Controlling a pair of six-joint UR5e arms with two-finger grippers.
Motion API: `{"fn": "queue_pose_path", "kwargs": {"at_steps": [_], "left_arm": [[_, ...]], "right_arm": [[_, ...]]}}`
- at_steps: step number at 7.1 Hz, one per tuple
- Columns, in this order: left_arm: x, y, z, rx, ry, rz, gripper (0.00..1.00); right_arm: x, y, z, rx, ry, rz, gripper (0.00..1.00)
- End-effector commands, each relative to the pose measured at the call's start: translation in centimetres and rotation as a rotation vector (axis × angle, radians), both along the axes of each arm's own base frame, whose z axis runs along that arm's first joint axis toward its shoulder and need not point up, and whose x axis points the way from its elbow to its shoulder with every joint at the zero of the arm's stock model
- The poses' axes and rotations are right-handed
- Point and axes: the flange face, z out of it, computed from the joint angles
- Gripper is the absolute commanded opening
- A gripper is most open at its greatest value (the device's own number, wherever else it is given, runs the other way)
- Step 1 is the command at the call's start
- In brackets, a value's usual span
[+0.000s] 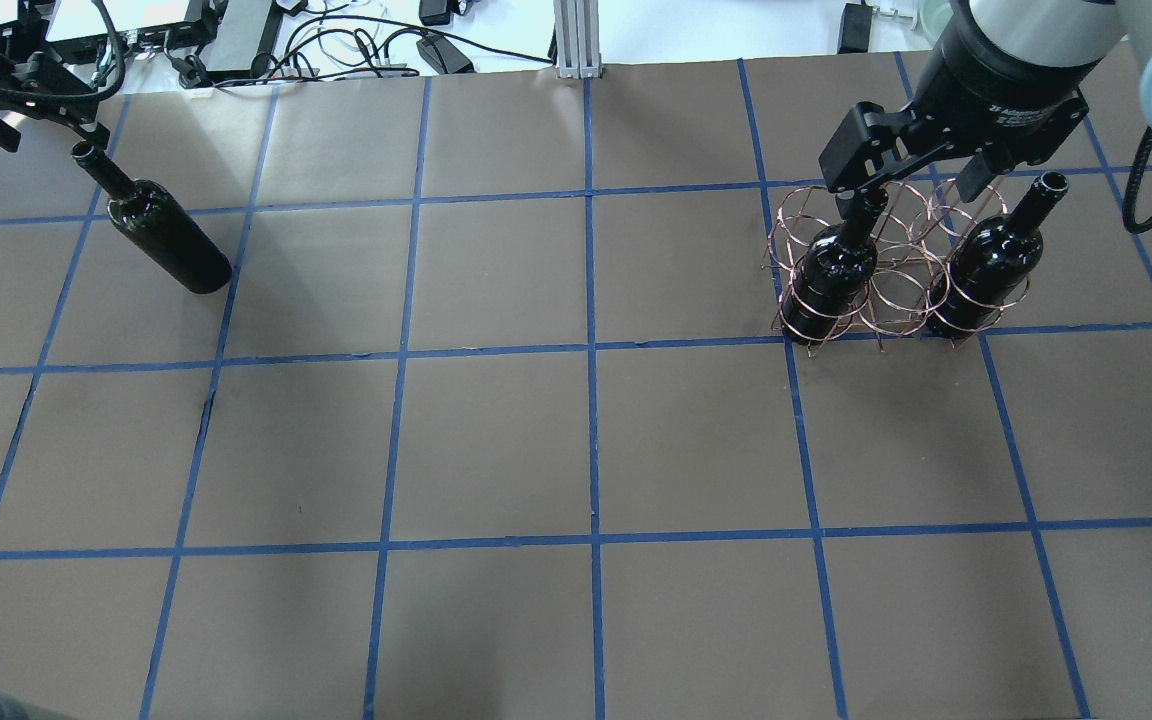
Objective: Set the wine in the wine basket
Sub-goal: 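Lower the left gripper onto the neck of the lying black bottle and close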
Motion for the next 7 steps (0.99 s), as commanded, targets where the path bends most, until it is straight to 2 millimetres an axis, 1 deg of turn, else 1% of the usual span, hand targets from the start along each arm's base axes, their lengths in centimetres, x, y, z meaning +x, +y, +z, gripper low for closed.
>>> {"fn": "queue_pose_path", "kwargs": {"at_steps": [1,2,4,5,6,7], "left_arm": [[1.8,-2.0,-3.4,0.012,-0.032,-0.009,1.00],[2.1,-2.7,-4.6,0.014,-0.027,-0.005,1.00],[2.2,-3.8,-6.2,-0.004,-0.023,-0.008,0.98],[2.2,-4.1,-6.7,0.001,-0.017,-0.007,0.96],[2.3,-4.3,-7.3,0.009,-0.014,-0.008,0.93],[2.2,-4.5,-7.7,0.015,-0.011,-0.015,0.87]], "right_arm": [[0.0,0.0,0.0,0.000,0.000,0.000,1.00],[0.0,0.0,0.0,0.000,0.000,0.000,1.00],[0.0,0.0,0.0,0.000,0.000,0.000,1.00],[0.0,0.0,0.0,0.000,0.000,0.000,1.00],[0.0,0.0,0.0,0.000,0.000,0.000,1.00],[0.0,0.0,0.0,0.000,0.002,0.000,1.00]]}}
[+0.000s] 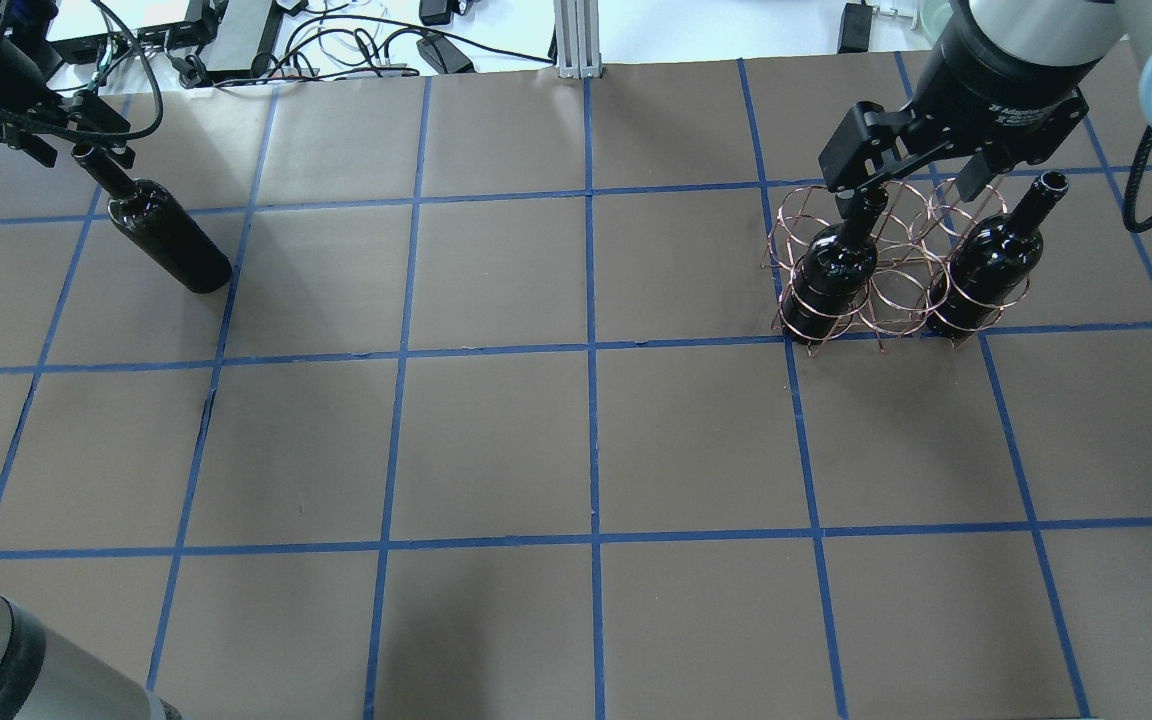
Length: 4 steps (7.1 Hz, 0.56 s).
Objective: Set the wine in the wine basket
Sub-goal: 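Lower the left gripper onto the neck of the lying black bottle and close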
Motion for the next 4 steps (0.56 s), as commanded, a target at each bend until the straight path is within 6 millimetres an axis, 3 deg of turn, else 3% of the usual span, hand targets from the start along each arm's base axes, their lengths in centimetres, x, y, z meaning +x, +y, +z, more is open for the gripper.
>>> {"fn": "queue_pose_path", "kwargs": {"at_steps": [1,2,4], "left_arm": [[-0.26,-0.32,-0.68,0.008,0.004,-0.010,0.78],[-0.17,-0.26,-0.78,0.011,0.004,-0.014,0.75],[-0.28,-0.20,-0.88,0.021,0.005,-0.020,0.54]], "right_arm": [[0.00,0.00,0.00,0.000,0.000,0.000,1.00],[0.00,0.00,0.00,0.000,0.000,0.000,1.00],[0.00,0.00,0.00,0.000,0.000,0.000,1.00]]}}
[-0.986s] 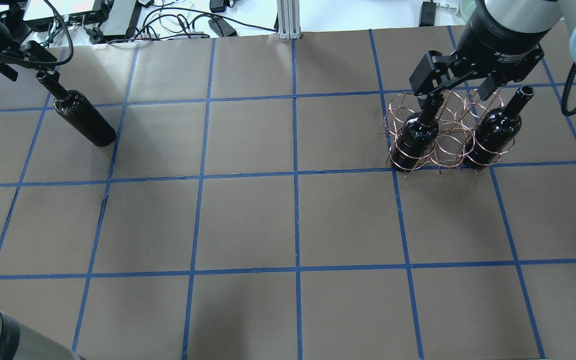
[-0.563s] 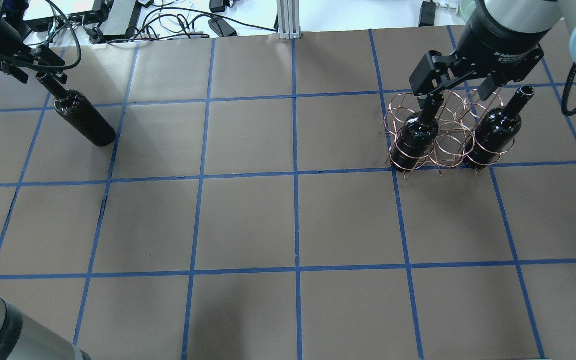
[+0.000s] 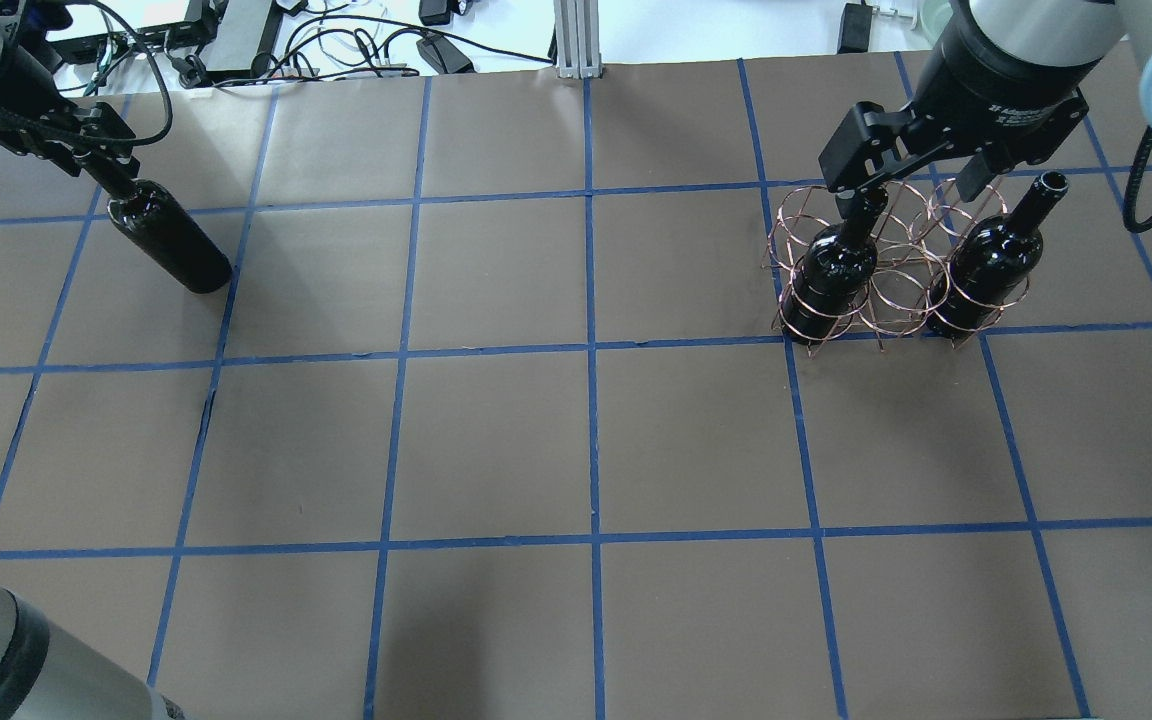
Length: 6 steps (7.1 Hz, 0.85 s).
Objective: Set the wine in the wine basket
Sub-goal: 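Lower the left gripper onto the neck of the lying black bottle and close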
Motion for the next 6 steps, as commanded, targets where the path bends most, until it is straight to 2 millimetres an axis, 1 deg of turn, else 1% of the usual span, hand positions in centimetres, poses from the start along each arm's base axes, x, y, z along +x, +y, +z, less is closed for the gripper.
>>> {"fn": "queue_pose_path", "kwargs": {"at_steps": [1,2,3,4,6], "left_arm": [[-0.1,0.1,-0.2,0.011,0.003,-0.004,0.31],[0.0,0.2,-0.3,0.019,0.001,-0.003,0.00],[-0.1,0.3,-0.1,0.020,-0.002,-0.003,0.00],[-0.1,0.4,0.7,0.009,-0.008,-0.015,0.00],[-1.0,0.9,2.6,-0.016,-0.025,-0.034,0.00]], "right_arm": [[0.0,0.0,0.0,0.000,0.000,0.000,1.00],[0.0,0.0,0.0,0.000,0.000,0.001,1.00],[0.0,0.0,0.0,0.002,0.000,0.000,1.00],[0.0,0.0,0.0,0.000,0.000,0.001,1.00],[0.0,0.0,0.0,0.000,0.000,0.000,1.00]]}}
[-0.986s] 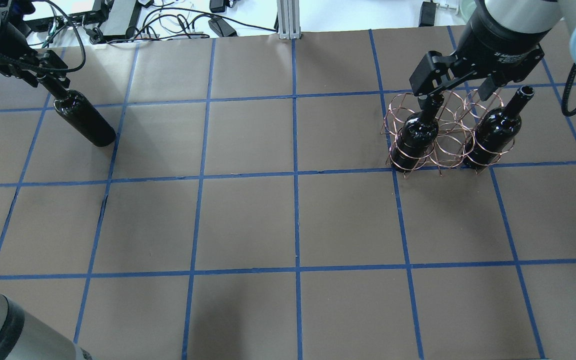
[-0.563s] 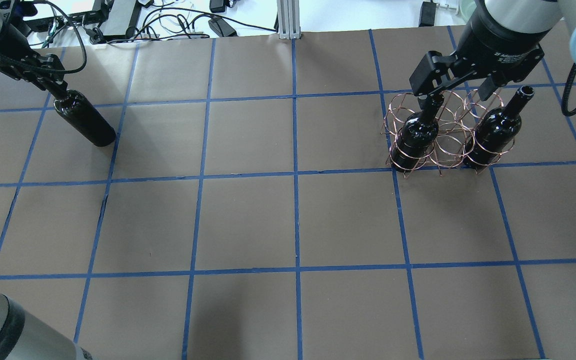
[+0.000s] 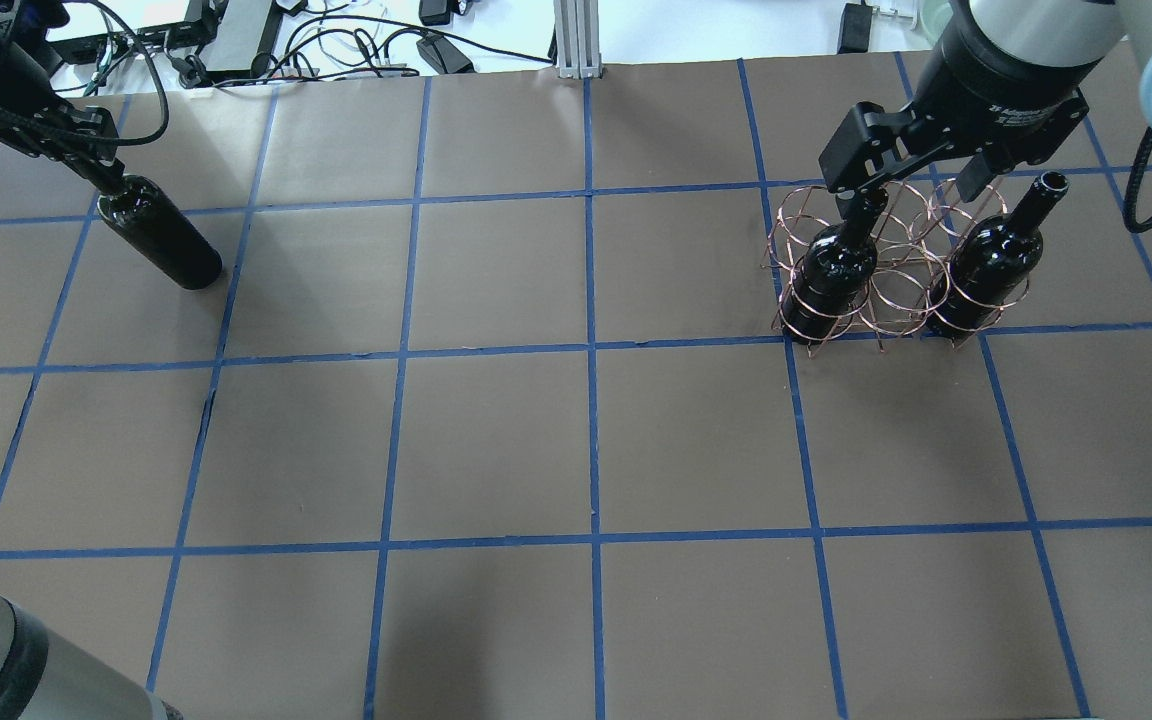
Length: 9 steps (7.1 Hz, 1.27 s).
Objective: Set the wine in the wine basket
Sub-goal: 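Lower the left gripper onto the neck of the lying black bottle and close, then lift the black bottle with the left gripper and carry it toward the table center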
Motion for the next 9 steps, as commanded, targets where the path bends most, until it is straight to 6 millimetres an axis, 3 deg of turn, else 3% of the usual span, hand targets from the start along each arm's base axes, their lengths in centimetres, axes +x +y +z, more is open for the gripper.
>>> {"fn": "queue_pose_path", "kwargs": {"at_steps": [1,2,4,8,9], "left_arm": [[-3.9,0.6,2.9,-0.025,-0.014,-0.043,0.00],[-9.1,1.6,5.1,-0.015,-0.019,-0.054,0.00],[-17.5,4.7,7.2,-0.009,0.018,-0.014,0.00],[-35.0,13.2,6.2,0.031,0.063,-0.003,0.00],[-37.7,14.9,5.3,0.050,0.065,0.005,0.00]], "right_arm": [[0.0,0.0,0.0,0.000,-0.001,0.001,1.00],[0.0,0.0,0.0,0.000,-0.001,0.001,1.00],[0.0,0.0,0.0,0.000,-0.001,0.001,1.00],[0.0,0.0,0.0,0.001,0.001,0.000,1.00],[0.0,0.0,0.0,0.001,0.001,0.000,1.00]]}}
